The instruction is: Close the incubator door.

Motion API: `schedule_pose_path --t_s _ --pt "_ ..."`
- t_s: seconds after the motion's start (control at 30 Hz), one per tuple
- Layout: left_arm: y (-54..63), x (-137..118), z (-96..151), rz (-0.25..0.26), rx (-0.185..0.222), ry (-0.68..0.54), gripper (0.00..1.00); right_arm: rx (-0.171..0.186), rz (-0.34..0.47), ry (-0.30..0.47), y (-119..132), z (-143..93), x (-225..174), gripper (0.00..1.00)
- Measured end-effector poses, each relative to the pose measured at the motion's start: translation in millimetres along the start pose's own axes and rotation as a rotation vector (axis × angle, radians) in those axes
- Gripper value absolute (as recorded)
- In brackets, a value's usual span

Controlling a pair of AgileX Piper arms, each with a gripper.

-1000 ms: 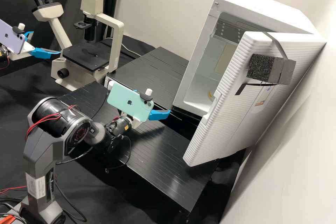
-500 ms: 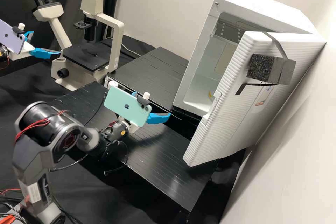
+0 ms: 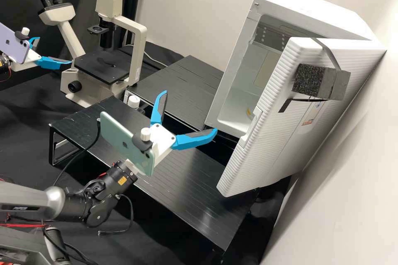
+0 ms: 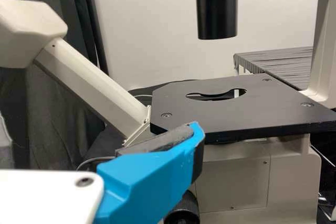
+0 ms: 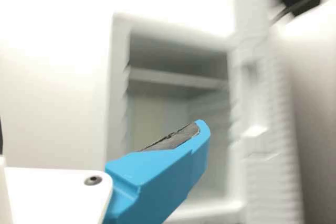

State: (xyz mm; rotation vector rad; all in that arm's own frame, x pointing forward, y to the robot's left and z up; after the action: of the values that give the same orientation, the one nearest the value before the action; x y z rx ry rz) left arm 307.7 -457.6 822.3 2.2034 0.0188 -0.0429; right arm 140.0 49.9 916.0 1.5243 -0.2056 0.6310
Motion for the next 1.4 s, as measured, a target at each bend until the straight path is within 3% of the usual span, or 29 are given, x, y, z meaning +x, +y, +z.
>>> schedule_pose_path --t_s 0.2,0.37,0.63,1.0,1.17,1.27,1.4 --pt "0.0 0.0 0.0 0.0 0.0 0.0 1.0 -0.007 0.101 -0.073 23.7 11.4 -9.5 1.0" --pt "0.0 0.0 0.0 0.0 0.0 0.0 1.0 0.007 0.096 -0.172 23.9 33.8 -7.0 1.0" --pt "0.0 0.0 0.0 0.0 0.0 0.0 1.0 -0.037 0.107 -0.303 24.5 71.6 11.9 1.0" --pt "0.0 0.0 0.0 0.0 0.0 0.0 1.0 -0.071 0.067 -0.34 6.5 89.0 35.4 1.0" --pt "0.0 0.0 0.0 0.0 0.0 0.0 1.0 -0.051 0.042 -0.314 -0.3 85.3 40.5 1.0" --pt "0.0 0.0 0.0 0.0 0.0 0.0 1.0 -0.008 0.012 -0.289 -4.2 81.6 41.9 1.0" --pt "0.0 0.0 0.0 0.0 0.0 0.0 1.0 0.111 -0.035 -0.241 -8.4 71.0 45.8 1.0"
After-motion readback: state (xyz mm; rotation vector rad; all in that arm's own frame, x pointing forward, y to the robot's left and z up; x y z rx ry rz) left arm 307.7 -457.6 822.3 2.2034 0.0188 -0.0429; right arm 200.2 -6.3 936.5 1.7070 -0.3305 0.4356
